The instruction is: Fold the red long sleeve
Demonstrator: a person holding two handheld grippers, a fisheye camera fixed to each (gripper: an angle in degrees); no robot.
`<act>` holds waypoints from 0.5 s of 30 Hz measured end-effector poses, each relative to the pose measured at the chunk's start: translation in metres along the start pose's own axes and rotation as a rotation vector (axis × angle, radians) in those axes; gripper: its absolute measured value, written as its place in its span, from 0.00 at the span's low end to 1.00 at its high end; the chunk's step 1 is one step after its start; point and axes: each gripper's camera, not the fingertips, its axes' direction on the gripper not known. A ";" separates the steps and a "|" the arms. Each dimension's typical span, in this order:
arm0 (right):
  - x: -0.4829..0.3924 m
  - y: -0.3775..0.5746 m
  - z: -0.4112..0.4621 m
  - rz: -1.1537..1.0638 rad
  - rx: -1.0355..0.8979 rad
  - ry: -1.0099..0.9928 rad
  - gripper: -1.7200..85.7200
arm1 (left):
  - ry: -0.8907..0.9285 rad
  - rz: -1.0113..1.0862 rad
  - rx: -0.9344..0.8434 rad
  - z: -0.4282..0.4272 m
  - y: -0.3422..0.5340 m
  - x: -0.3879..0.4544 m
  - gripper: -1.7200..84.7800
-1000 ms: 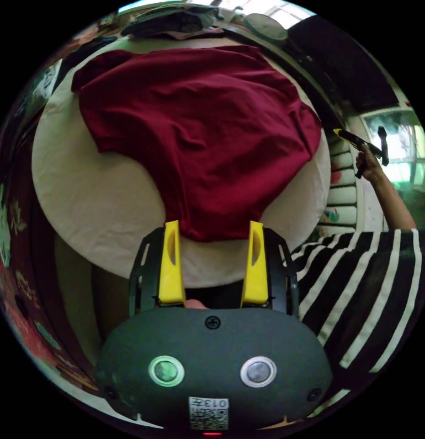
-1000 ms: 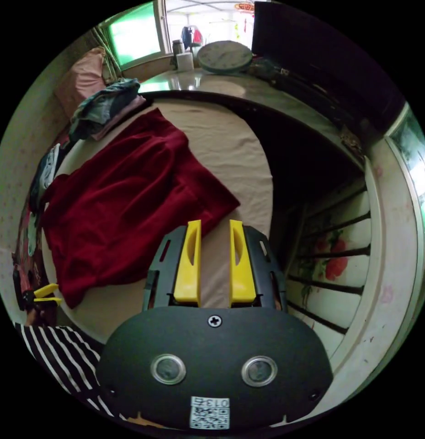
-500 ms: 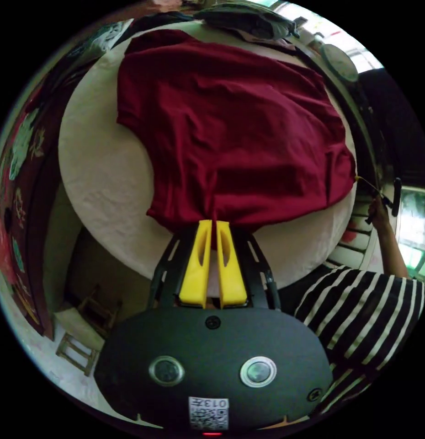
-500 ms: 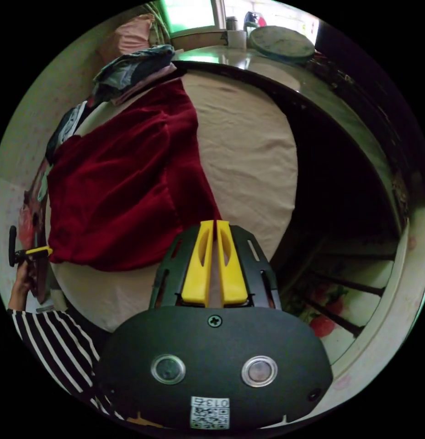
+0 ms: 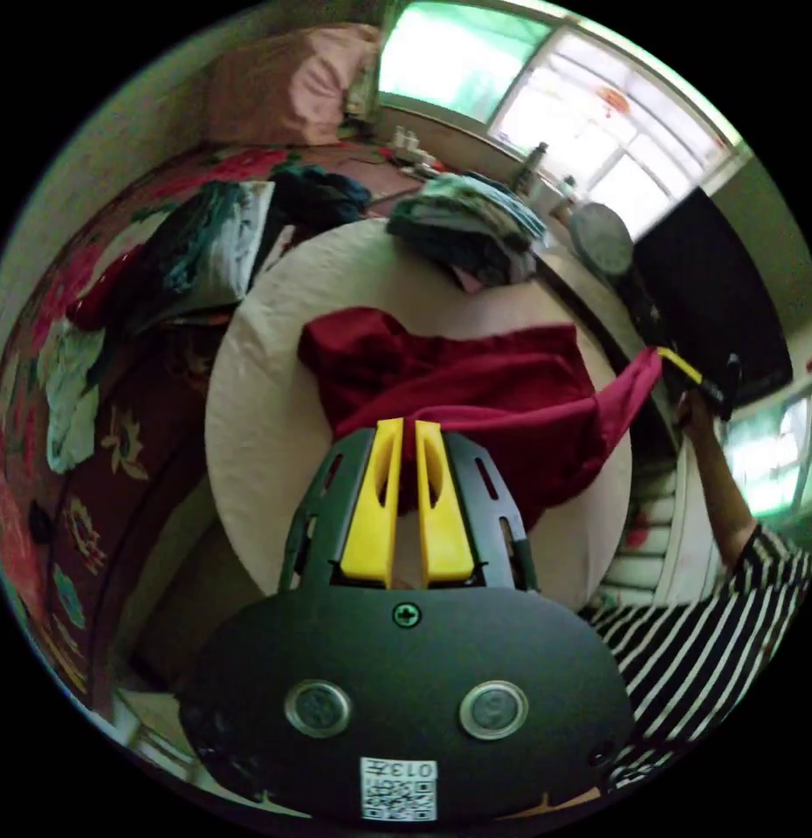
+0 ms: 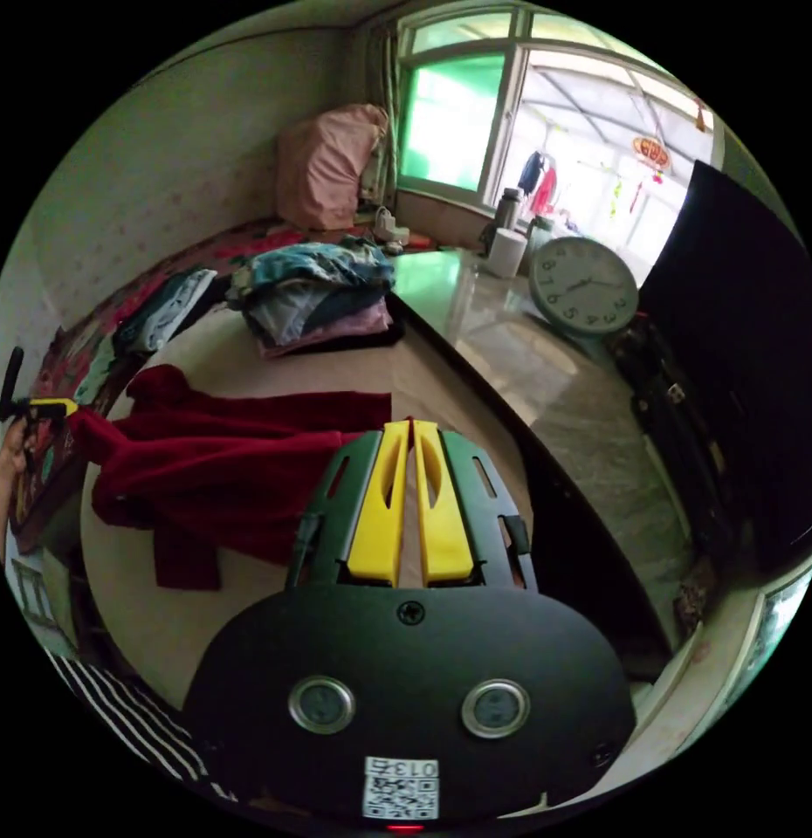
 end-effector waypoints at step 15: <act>0.016 -0.038 0.077 0.007 -0.216 0.032 0.02 | 0.093 -0.028 -0.101 0.086 0.107 0.053 0.21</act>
